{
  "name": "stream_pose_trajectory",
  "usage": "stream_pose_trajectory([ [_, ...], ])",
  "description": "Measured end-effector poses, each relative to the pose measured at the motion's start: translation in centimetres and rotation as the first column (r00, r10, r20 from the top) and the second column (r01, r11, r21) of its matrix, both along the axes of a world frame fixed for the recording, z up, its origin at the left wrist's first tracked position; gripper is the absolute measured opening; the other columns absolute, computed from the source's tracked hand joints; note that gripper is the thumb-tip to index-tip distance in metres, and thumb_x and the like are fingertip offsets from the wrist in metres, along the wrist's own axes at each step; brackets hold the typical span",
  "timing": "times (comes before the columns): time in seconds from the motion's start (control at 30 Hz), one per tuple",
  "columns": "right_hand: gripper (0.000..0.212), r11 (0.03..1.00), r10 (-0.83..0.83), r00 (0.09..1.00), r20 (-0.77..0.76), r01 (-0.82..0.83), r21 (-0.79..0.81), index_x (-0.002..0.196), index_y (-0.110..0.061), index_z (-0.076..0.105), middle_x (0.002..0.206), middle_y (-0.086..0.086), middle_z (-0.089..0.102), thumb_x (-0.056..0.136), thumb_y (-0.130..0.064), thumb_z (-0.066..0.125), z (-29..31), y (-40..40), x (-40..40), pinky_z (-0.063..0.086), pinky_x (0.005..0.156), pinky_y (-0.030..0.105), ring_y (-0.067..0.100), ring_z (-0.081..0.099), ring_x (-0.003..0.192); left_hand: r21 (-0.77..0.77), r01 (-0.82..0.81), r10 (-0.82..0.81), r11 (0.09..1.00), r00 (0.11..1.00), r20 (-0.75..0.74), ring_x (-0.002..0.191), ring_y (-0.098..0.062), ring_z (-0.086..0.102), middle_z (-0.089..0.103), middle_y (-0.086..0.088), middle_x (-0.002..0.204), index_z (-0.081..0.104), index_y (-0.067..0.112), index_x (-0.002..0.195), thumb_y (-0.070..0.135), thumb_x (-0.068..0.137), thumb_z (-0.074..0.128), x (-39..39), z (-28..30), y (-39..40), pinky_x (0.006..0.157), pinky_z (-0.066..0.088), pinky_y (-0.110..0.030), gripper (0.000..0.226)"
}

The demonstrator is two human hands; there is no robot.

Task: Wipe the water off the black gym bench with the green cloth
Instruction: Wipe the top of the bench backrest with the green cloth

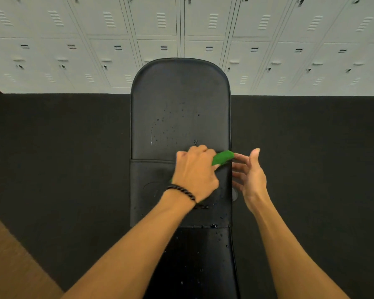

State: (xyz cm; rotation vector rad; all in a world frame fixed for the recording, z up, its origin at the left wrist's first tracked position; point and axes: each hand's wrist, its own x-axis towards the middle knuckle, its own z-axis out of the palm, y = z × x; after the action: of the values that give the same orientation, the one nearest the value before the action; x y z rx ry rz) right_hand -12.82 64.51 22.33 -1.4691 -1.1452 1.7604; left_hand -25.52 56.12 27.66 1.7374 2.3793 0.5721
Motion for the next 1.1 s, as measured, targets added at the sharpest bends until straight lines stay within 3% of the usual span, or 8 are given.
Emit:
stream_pose_trajectory([
  [0.27,0.069,0.999,-0.036,0.999,0.008,0.037,-0.031,0.110,-0.022,0.071,0.110,0.002,0.072,0.096,-0.072,0.025,0.7,-1.5,0.0,0.050,0.085,0.039,0.023,0.065,0.106,0.019,0.120,-0.119,0.993,0.991,-0.061,0.105,-0.016,0.051,0.057,0.009,0.111,0.061,0.026,0.114,0.022,0.094,0.053,0.0,-0.4,-0.9,0.089,0.028,-0.036,0.021],
  [0.63,0.056,1.000,-0.003,0.999,0.049,0.002,0.013,0.119,-0.017,0.068,0.109,0.000,0.074,0.102,-0.058,0.034,2.5,-3.2,0.1,0.053,0.096,0.041,0.018,0.068,0.104,-0.130,-0.231,0.206,0.964,0.962,-0.177,0.103,-0.021,0.053,0.056,0.005,0.104,0.059,0.024,0.105,0.021,0.094,0.053,-9.8,1.4,-7.1,0.083,0.030,-0.038,0.013],
  [0.73,0.049,0.996,-0.048,0.990,0.134,0.037,0.087,0.111,-0.023,0.070,0.109,-0.005,0.070,0.102,-0.057,0.036,2.4,-3.6,0.2,0.047,0.103,0.042,0.016,0.063,0.111,-0.024,-0.197,0.196,0.980,0.980,-0.045,0.103,-0.023,0.051,0.058,0.003,0.105,0.061,0.024,0.106,0.020,0.093,0.055,-6.2,0.3,-5.6,0.083,0.033,-0.039,0.014],
  [0.83,0.041,0.977,-0.106,0.978,0.181,0.069,0.200,0.109,-0.026,0.070,0.108,-0.008,0.064,0.103,-0.052,0.039,2.9,-3.6,0.5,0.042,0.102,0.035,0.012,0.056,0.115,-0.017,-0.057,0.060,0.998,0.948,0.313,0.089,-0.022,0.055,0.062,0.001,0.093,0.065,0.019,0.103,0.017,0.095,0.057,-4.0,0.4,-2.7,0.077,0.040,-0.034,0.012],
  [0.9,0.034,0.951,-0.145,0.975,0.171,0.090,0.295,0.103,-0.028,0.071,0.114,-0.003,0.065,0.101,-0.050,0.045,3.7,-3.7,0.8,0.042,0.094,0.030,0.010,0.057,0.109,-0.022,-0.031,0.038,0.999,0.780,0.625,0.077,-0.018,0.058,0.062,-0.001,0.083,0.066,0.011,0.100,0.016,0.097,0.057,-3.3,1.4,-1.1,0.069,0.041,-0.028,0.011],
  [0.97,0.023,0.926,-0.144,0.978,0.154,0.078,0.369,0.098,-0.029,0.072,0.108,0.000,0.069,0.099,-0.041,0.053,4.8,-3.8,1.0,0.046,0.084,0.030,0.012,0.062,0.099,-0.007,-0.055,0.033,0.998,0.482,0.875,0.086,-0.022,0.064,0.066,-0.007,0.091,0.065,0.008,0.105,0.013,0.100,0.053,-3.0,2.3,-0.6,0.078,0.051,-0.032,0.014],
  [1.03,0.019,0.937,-0.046,0.996,0.073,0.017,0.349,0.097,-0.027,0.075,0.100,0.000,0.073,0.098,-0.036,0.057,6.3,-4.0,1.0,0.054,0.085,0.038,0.019,0.068,0.098,-0.001,-0.075,0.010,0.997,0.120,0.993,0.102,-0.026,0.065,0.067,-0.011,0.107,0.062,0.009,0.117,0.009,0.102,0.048,-2.7,3.3,-1.0,0.090,0.054,-0.041,0.020],
  [1.1,0.031,0.957,0.119,0.992,-0.030,-0.107,0.269,0.102,-0.026,0.075,0.105,0.003,0.074,0.093,-0.052,0.060,7.8,-4.5,1.0,0.056,0.091,0.046,0.024,0.070,0.104,0.020,-0.046,-0.024,0.999,-0.101,0.995,0.105,-0.023,0.066,0.068,-0.010,0.112,0.060,0.010,0.122,0.008,0.101,0.047,-2.7,4.3,-1.6,0.090,0.055,-0.043,0.025],
])
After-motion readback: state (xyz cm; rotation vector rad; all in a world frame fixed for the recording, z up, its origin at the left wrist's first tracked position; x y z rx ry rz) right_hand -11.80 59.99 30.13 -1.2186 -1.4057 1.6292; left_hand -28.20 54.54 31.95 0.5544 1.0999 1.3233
